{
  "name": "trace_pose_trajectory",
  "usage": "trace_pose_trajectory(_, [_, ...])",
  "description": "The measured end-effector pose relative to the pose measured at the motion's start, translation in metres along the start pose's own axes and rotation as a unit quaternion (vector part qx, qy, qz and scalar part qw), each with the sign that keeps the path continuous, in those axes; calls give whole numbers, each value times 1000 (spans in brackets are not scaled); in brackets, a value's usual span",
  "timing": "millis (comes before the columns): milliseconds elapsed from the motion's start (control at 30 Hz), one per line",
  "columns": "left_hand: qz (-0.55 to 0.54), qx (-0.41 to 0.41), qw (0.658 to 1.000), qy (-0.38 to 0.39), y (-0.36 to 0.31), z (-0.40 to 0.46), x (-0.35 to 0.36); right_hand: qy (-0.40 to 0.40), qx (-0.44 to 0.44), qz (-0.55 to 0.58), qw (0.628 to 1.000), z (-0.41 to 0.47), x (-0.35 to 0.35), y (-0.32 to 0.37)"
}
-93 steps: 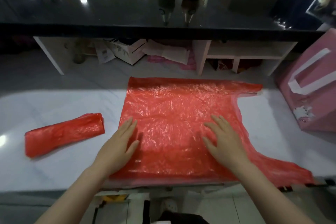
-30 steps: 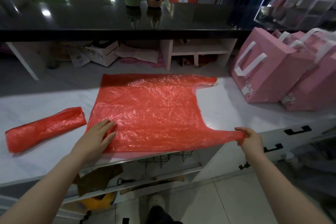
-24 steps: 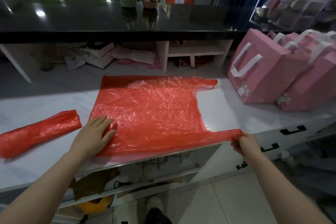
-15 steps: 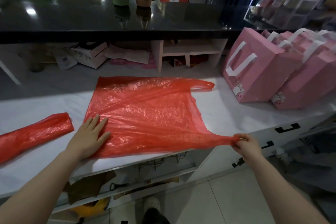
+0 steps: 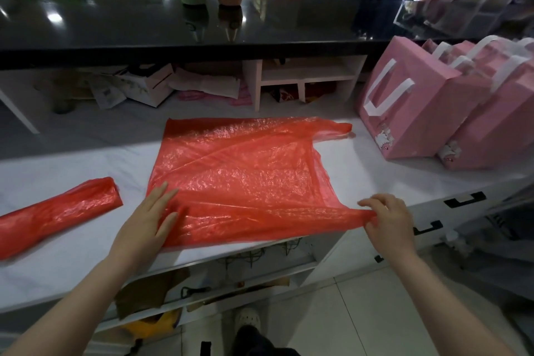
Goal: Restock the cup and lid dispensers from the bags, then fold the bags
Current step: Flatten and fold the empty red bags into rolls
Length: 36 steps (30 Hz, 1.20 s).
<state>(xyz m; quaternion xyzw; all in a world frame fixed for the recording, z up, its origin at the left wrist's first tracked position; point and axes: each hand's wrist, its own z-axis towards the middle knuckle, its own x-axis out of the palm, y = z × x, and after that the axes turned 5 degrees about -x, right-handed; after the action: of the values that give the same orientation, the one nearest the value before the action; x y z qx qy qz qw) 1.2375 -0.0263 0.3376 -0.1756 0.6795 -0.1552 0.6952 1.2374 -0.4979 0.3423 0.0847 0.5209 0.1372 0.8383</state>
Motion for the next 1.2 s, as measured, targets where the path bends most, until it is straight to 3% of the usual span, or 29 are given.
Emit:
trace_pose_trajectory(100, [7, 8, 999, 45, 8, -14, 4, 26, 74, 42, 996, 2, 0, 1])
trace_pose_trajectory(300, [111, 42, 984, 133, 15, -16, 11, 30, 129, -2, 991, 1, 1, -12])
trace_pose_trajectory(467, [134, 51, 982, 120, 14, -17, 10, 64, 219, -36, 973, -3, -1, -30])
trace_pose_trajectory(600, [90, 47, 990, 98, 12, -25, 9, 122, 294, 19, 948, -8, 0, -38])
trace_pose_trajectory(767, [96, 43, 990, 90, 12, -38, 5, 67, 306, 68, 947, -21, 3, -41])
trace_pose_trajectory(867, [101, 43, 991, 79, 16, -48, 3, 15, 369, 113, 923, -28, 8, -48])
trace_pose_trajectory(1033, [143, 29, 985, 92, 29, -58, 2, 29, 482, 209, 850, -34, 20, -59])
trace_pose_trajectory(1200, [178, 23, 979, 101, 46, -61, -5, 35, 484, 237, 842, -36, 27, -60])
